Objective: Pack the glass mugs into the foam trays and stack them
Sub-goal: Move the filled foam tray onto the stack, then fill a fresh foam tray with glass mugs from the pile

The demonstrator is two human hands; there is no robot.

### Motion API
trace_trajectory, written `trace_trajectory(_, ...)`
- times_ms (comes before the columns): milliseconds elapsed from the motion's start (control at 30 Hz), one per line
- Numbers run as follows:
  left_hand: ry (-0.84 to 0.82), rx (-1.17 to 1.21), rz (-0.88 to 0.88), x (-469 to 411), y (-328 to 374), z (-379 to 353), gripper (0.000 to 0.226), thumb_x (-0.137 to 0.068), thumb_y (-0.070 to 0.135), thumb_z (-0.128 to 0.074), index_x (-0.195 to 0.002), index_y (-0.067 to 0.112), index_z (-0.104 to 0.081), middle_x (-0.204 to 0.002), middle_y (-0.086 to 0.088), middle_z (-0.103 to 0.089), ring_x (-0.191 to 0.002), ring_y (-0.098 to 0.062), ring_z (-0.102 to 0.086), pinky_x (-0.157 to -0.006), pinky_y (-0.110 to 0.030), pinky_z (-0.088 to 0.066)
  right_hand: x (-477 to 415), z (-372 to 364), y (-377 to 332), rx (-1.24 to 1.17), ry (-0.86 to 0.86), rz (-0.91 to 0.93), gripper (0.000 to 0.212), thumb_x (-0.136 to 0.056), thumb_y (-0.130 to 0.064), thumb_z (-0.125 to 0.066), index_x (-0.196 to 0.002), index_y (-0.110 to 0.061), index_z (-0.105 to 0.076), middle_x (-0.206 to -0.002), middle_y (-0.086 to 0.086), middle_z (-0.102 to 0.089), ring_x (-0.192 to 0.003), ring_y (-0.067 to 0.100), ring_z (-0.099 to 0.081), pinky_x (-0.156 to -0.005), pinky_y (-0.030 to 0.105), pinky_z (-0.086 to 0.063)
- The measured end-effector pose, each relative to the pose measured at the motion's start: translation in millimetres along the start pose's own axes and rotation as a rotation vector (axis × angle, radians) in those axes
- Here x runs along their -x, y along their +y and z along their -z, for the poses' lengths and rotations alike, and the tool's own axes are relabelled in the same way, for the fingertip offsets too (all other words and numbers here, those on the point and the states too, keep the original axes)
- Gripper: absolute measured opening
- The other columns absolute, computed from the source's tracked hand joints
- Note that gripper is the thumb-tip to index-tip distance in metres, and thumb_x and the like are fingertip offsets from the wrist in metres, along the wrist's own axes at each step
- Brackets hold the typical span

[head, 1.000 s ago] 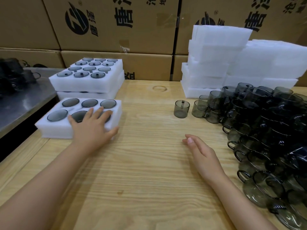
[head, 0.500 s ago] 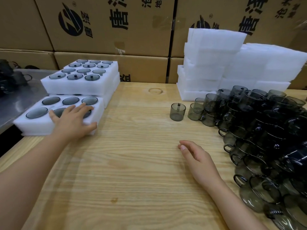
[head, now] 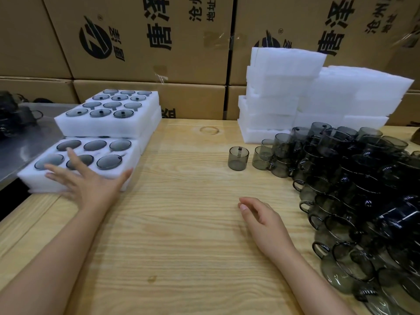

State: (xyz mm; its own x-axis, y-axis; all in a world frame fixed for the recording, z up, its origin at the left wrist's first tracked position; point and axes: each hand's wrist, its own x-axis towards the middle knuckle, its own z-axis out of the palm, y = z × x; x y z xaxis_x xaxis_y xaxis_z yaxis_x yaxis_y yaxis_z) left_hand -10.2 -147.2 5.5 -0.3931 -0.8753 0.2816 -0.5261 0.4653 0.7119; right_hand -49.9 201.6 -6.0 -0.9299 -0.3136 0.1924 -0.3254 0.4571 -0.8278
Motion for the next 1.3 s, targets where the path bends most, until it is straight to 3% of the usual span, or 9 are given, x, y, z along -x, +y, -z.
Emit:
trace_trajectory(200, -0.11, -0.018, -0.063, -8, -2, 2, 0.122, -0.049, 0.055, -0.064, -0.149, 0.037, 0.004, -0.155, -0.022, 0.021, -0.14, -0.041, 0.025, -0.113, -0.056, -0.001, -1, -1, 0, 0.057, -0.009, 0.029, 0.026, -0.094, -0.028, -0.052, -0.119, -0.024, -0.06, -0.104, -0.025, -0.056, -0.111, 0.0, -0.048, -0.092, 0.013, -0.034)
trace_trajectory(333, -0.089, -0.021, -0.041, 1, 7, 3, 0.12, -0.065, 0.05, -0.08, -0.149, 0.035, 0.005, -0.155, -0.022, 0.019, -0.142, -0.041, 0.02, -0.113, -0.058, 0.001, -1, -1, -2, 0.077, -0.012, 0.04, 0.026, -0.094, -0.028, -0.052, -0.118, -0.023, -0.061, -0.104, -0.027, -0.055, -0.111, -0.002, -0.047, -0.091, 0.011, -0.033)
trace_trajectory(433, 0.032, 0.027, -0.393, 41, 38, -7, 0.102, -0.076, 0.054, -0.07, -0.148, 0.026, -0.004, -0.157, -0.022, 0.01, -0.145, -0.032, 0.009, -0.112, -0.058, -0.001, 0, -1, -3, 0.086, -0.017, 0.04, 0.025, -0.094, -0.027, -0.052, -0.117, -0.024, -0.061, -0.103, -0.028, -0.055, -0.11, -0.002, -0.047, -0.09, 0.007, -0.032)
trace_trajectory(533, -0.164, 0.093, -0.665, 103, 72, -31, 0.087, -0.08, 0.052, -0.057, -0.147, 0.03, -0.004, -0.158, -0.017, 0.001, -0.147, -0.028, 0.004, -0.114, -0.052, -0.002, 0, 0, -3, 0.078, -0.015, 0.039, 0.024, -0.094, -0.026, -0.053, -0.116, -0.023, -0.061, -0.102, -0.027, -0.055, -0.109, -0.002, -0.048, -0.089, 0.004, -0.031)
trace_trajectory(700, -0.555, -0.307, -0.572, 140, 79, -68, 0.073, -0.091, 0.059, -0.035, -0.151, 0.027, -0.01, -0.161, -0.006, -0.007, -0.148, -0.021, 0.002, -0.117, -0.048, 0.004, 4, 0, -2, 0.138, 0.001, 0.089, 0.025, -0.093, -0.022, -0.055, -0.118, -0.021, -0.061, -0.104, -0.027, -0.052, -0.111, 0.0, -0.048, -0.089, -0.001, -0.026)
trace_trajectory(833, -0.541, -0.324, -0.591, 136, 79, -67, 0.064, -0.092, 0.059, -0.032, -0.147, 0.028, -0.025, -0.16, -0.001, -0.013, -0.147, -0.016, -0.004, -0.117, -0.046, 0.001, 5, -3, -16, 0.163, 0.019, 0.155, 0.029, -0.092, -0.02, -0.056, -0.12, -0.027, -0.057, -0.116, -0.024, -0.051, -0.12, 0.002, -0.045, -0.097, 0.003, -0.025)
trace_trajectory(967, -0.533, -0.344, -0.604, 140, 80, -65, 0.064, -0.091, 0.06, -0.027, -0.148, 0.029, -0.022, -0.161, -0.001, -0.01, -0.148, -0.016, -0.001, -0.115, -0.047, 0.003, -59, 11, -74, 0.128, 0.284, 0.313, 0.034, -0.089, -0.016, -0.06, -0.123, -0.016, -0.056, -0.116, -0.009, -0.053, -0.111, 0.015, -0.052, -0.098, 0.031, -0.039)
trace_trajectory(1067, -0.513, -0.358, -0.612, 139, 77, -65, 0.064, -0.091, 0.061, -0.026, -0.147, 0.03, -0.023, -0.16, 0.001, -0.011, -0.147, -0.015, -0.001, -0.115, -0.046, 0.003, -155, 37, -121, 0.105, 0.441, 0.23, 0.045, -0.091, -0.021, -0.053, -0.134, -0.013, -0.043, -0.13, -0.002, -0.045, -0.12, 0.019, -0.044, -0.099, 0.031, -0.035)
trace_trajectory(1300, -0.532, -0.345, -0.628, 137, 80, -68, 0.07, -0.085, 0.062, -0.017, -0.148, 0.032, -0.022, -0.16, 0.003, -0.012, -0.147, -0.015, 0.0, -0.115, -0.047, 0.004, -290, 97, -126, 0.698, 0.445, 0.058, 0.077, -0.088, -0.014, -0.052, -0.15, -0.019, -0.005, -0.159, -0.004, 0.003, -0.12, 0.034, -0.039, -0.089, 0.04, -0.038)
